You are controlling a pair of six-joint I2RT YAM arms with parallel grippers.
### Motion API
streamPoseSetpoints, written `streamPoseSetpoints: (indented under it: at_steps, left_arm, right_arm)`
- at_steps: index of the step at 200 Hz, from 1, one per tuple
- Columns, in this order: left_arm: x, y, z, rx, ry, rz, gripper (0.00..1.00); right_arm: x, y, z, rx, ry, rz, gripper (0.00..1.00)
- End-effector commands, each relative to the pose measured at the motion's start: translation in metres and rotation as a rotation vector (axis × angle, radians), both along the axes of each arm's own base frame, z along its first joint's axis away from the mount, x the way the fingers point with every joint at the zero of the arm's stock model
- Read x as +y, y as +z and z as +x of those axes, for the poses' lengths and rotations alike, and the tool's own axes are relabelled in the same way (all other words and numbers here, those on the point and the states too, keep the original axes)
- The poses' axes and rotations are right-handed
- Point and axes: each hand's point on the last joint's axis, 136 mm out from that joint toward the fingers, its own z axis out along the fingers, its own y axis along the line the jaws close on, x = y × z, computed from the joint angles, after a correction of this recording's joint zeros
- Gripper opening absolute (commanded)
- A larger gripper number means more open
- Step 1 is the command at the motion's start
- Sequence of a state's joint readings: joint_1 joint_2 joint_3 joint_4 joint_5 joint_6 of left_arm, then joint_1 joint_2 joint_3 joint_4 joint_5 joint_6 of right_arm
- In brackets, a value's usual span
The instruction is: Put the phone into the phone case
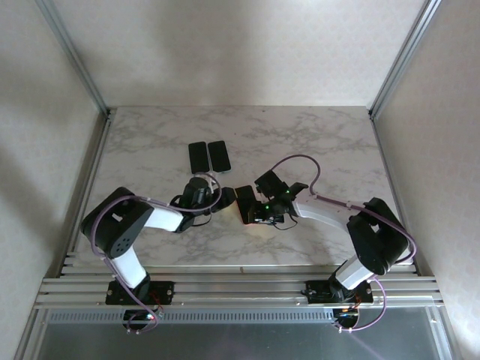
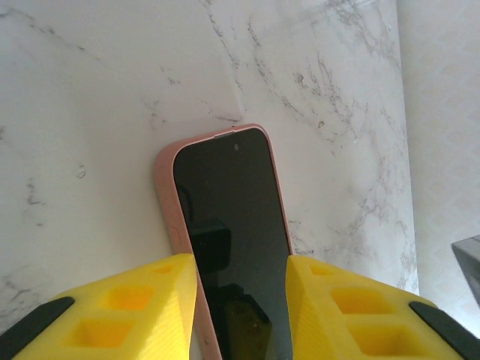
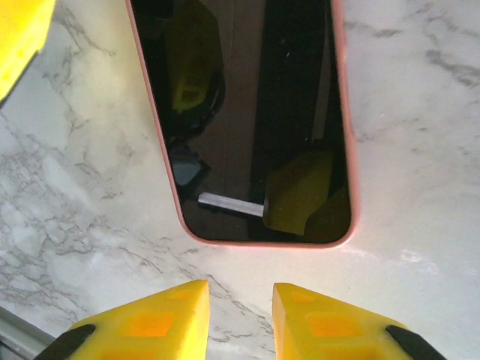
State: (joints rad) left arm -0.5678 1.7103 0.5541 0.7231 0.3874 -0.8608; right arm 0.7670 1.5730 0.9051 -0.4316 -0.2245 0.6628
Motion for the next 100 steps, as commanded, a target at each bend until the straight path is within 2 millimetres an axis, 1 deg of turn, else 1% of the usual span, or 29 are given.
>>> streamPoseSetpoints:
  at_steps: [1,28,55,72,100]
  left_arm:
    - [0.011,0.006,0.000,-0.022,0.039,-0.005,0.36]
    - [0.020,0.003,-0.003,-0.009,0.064,-0.011,0.36]
    - [0.027,0.004,-0.005,0.000,0.080,-0.032,0.36]
    - [0.033,0.006,-0.005,-0.004,0.094,-0.033,0.37]
    - [0.043,0.010,-0.008,-0.011,0.108,-0.024,0.36]
  right_arm:
    - [0.010,-0.005,-0.013,0.050,0.061,0.007,0.28]
    - [0.022,-0.013,-0.015,0.077,0.091,0.010,0.28]
    - [0.027,-0.028,-0.013,0.090,0.092,-0.001,0.27]
    - [0.029,-0.034,-0.008,0.088,0.084,-0.012,0.27]
    - [0.035,-0.035,0.006,0.061,0.071,-0.023,0.26]
